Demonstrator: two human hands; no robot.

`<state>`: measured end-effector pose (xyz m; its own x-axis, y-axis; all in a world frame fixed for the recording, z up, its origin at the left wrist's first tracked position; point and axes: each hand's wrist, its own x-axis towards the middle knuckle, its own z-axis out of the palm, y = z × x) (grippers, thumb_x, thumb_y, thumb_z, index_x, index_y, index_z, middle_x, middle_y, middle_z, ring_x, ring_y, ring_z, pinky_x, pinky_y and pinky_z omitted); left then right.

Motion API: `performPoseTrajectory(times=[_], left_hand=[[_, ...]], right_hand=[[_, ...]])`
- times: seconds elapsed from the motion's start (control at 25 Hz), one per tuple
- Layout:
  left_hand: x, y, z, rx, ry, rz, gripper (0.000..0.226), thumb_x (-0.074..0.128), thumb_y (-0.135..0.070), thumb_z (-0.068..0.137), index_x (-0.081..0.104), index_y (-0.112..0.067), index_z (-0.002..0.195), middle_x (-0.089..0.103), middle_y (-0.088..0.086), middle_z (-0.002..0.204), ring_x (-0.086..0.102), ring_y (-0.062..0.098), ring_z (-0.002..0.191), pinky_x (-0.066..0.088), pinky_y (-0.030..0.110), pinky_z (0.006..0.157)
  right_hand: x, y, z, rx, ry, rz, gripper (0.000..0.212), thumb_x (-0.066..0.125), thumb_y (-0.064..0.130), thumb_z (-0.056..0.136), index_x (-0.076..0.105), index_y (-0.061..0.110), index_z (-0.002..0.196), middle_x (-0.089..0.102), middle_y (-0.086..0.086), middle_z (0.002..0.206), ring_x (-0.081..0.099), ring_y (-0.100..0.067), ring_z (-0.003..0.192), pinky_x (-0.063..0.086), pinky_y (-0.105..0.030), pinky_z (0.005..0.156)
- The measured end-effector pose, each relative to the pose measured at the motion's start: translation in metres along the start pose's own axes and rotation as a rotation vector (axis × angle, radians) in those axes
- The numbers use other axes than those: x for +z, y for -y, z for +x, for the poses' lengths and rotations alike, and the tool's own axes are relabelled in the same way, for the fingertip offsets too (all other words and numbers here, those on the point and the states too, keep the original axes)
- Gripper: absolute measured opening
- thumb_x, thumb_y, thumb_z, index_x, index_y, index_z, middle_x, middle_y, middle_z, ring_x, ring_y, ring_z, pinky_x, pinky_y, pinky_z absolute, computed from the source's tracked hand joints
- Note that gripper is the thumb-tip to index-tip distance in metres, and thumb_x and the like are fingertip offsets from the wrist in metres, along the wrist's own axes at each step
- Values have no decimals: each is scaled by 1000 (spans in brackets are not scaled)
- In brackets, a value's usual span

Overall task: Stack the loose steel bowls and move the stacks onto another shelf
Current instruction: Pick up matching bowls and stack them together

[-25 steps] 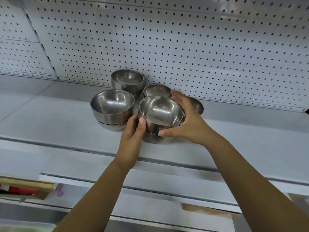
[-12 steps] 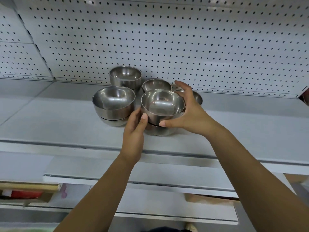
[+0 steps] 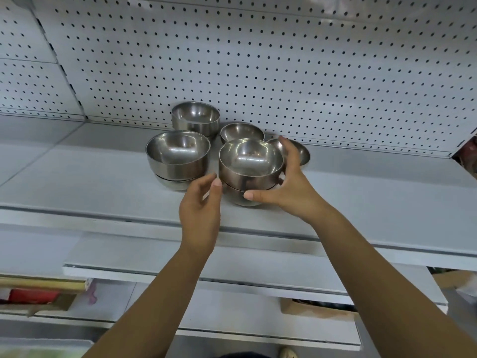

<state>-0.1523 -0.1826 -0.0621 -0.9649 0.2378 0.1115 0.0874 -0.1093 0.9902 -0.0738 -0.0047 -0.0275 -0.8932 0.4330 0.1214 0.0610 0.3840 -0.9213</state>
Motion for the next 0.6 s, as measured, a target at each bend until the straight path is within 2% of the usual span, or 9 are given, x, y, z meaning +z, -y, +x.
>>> performPoseTrajectory(times=[0.08,0.12,0.24,0.32,0.44,0.52,0.6], left_hand=[[-13,-1,-4,81,-192,73,19,69,-27,96,68,-18,113,71,-5,111,65,2,101,55,21,91],[-22,-2,-2,125,-281,106,23,73,-30,93,65,-19,112,67,-5,112,63,4,102,55,25,91],[-45,-4,19,198,-399,232,57,83,-39,82,52,-21,127,49,-5,127,53,10,118,48,30,102],[-54,-6,34,163,-328,282,83,86,-43,78,40,-20,143,38,-2,143,43,12,133,39,28,110],[-59,-7,53,84,-137,300,108,88,-40,75,19,-23,157,30,0,159,33,11,145,33,22,112],[-60,-6,59,100,-59,253,108,89,-35,75,18,-29,156,39,-3,156,40,8,141,35,12,105],[-59,-4,61,158,-59,234,97,90,-31,75,30,-33,151,47,-8,148,47,0,133,40,6,99]], right_hand=[[11,-10,-6,38,-24,57,139,101,31,59,7,44,160,36,20,155,42,13,133,39,-20,111],[17,-14,-6,46,-45,81,139,102,30,59,8,43,160,40,21,154,44,13,132,41,-21,111],[32,-21,-4,50,-124,130,130,102,28,58,19,37,157,48,16,148,53,1,130,48,-20,103],[36,-23,-3,47,-157,142,126,102,28,57,23,35,155,51,13,145,55,-2,128,49,-19,99],[37,-28,-3,48,-164,141,122,103,34,56,28,38,152,55,16,141,58,-2,126,51,-25,101],[36,-29,-4,52,-169,140,121,103,38,55,29,39,151,57,17,139,59,-3,125,51,-26,101],[37,-28,-4,54,-177,151,119,102,36,55,30,39,150,58,18,137,59,-1,123,51,-23,98]])
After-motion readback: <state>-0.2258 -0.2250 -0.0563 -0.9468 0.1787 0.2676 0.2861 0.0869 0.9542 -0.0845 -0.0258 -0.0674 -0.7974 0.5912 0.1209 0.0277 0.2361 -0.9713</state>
